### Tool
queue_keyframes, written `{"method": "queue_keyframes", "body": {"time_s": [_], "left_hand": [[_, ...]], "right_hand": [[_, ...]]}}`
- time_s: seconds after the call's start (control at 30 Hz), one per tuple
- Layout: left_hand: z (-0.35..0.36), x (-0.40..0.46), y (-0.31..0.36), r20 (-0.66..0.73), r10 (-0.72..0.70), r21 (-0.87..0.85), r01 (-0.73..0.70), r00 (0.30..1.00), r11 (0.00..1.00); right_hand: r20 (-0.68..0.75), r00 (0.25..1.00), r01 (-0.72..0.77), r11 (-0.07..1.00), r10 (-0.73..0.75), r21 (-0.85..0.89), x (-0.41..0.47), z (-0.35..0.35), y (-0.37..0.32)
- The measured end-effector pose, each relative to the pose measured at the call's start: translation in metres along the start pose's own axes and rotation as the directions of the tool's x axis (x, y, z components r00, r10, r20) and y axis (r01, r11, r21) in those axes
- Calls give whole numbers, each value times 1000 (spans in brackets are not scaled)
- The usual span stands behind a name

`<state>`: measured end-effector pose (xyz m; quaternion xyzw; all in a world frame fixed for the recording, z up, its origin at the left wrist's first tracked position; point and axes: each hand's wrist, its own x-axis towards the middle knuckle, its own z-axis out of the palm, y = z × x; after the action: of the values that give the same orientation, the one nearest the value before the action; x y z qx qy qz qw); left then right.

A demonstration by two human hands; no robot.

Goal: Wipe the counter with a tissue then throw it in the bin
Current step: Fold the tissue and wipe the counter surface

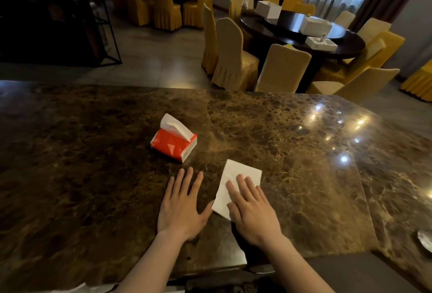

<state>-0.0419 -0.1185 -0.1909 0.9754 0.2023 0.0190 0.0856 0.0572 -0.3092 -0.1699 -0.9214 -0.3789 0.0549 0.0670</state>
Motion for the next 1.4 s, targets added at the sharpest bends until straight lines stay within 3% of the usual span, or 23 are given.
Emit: {"method": "queue_keyframes", "body": {"time_s": [0.17,0.23,0.43,0.5,0.67,0.73,0.93,1.0,1.07,1.13,1.17,1.23,1.3,1.33,1.37,1.4], "left_hand": [[2,1,0,-2,-12,-27,12,1000,1000],[3,1,2,-4,-12,-21,12,1000,1000],[-1,1,2,12,0,11,0,1000,1000],[-2,1,2,14,4,7,-4,1000,1000],[-3,-1,1,12,7,-10,-7,1000,1000],[-2,0,2,9,0,-6,1,1000,1000],[0,1,1,1,0,9,0,1000,1000],[0,0,0,-4,6,-5,-6,1000,1000],[0,0,-1,-4,9,-13,-9,1000,1000],[0,0,-1,-4,10,-17,-10,1000,1000],[0,0,-1,-8,8,-22,-9,1000,1000],[0,0,-1,-8,5,-27,-5,1000,1000],[1,1,0,-11,-3,-28,2,1000,1000],[1,1,0,-11,-4,-31,4,1000,1000],[1,1,0,-10,-6,-31,5,1000,999],[1,2,0,-11,-7,-30,7,1000,1000]], "right_hand": [[35,959,-283,958,281,58,8,-16,21],[38,965,-262,962,260,72,9,-15,11],[-15,999,52,997,-51,50,-8,1,-37],[-37,999,25,999,-24,45,-9,0,-26],[-48,967,-246,967,249,64,-6,-12,16],[-74,968,-236,969,242,79,-5,-10,11],[-144,990,19,998,-10,59,-7,-7,-11],[-161,987,-1,997,14,83,-7,-20,-1],[-213,964,-125,980,157,157,-3,-36,13],[-256,885,-268,875,389,404,3,-52,28],[-235,825,-310,759,514,572,7,-59,33],[-65,704,-343,419,707,841,17,-72,40],[155,655,-358,122,740,926,26,-76,45],[216,652,-379,66,726,923,27,-75,46],[214,645,-398,83,733,913,28,-71,44],[135,630,-423,191,765,886,27,-67,42]]}}
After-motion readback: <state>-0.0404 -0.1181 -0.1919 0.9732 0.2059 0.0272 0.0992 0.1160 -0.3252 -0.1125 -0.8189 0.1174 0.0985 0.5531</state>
